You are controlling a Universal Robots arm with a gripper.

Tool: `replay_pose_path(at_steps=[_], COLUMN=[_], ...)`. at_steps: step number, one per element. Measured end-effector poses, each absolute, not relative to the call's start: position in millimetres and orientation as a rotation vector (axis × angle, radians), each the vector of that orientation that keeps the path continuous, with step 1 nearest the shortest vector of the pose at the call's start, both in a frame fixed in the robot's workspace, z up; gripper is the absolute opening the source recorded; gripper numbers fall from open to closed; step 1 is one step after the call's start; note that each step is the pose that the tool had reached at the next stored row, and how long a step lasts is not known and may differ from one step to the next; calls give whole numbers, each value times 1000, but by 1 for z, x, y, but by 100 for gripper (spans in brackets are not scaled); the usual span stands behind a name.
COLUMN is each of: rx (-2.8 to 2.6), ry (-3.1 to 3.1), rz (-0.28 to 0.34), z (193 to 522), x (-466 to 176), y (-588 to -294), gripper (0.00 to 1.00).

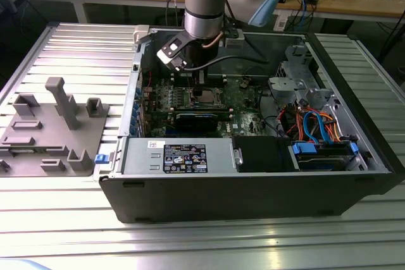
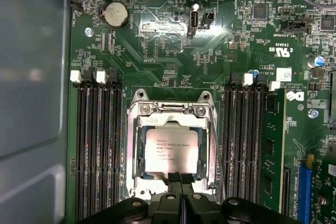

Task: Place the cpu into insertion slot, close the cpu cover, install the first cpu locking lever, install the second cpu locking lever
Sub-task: 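Close the cpu cover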

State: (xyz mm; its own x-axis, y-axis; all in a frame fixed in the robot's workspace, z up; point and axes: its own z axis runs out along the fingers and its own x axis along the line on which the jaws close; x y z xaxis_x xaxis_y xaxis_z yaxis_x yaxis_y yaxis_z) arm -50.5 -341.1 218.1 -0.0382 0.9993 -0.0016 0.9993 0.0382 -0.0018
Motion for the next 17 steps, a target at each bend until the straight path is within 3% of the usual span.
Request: replay_pose_path(at_steps=[17], rx=[-2155], ry=[-2286], rz=[2], z=[206], x=[-54], y=[-341], gripper=[11])
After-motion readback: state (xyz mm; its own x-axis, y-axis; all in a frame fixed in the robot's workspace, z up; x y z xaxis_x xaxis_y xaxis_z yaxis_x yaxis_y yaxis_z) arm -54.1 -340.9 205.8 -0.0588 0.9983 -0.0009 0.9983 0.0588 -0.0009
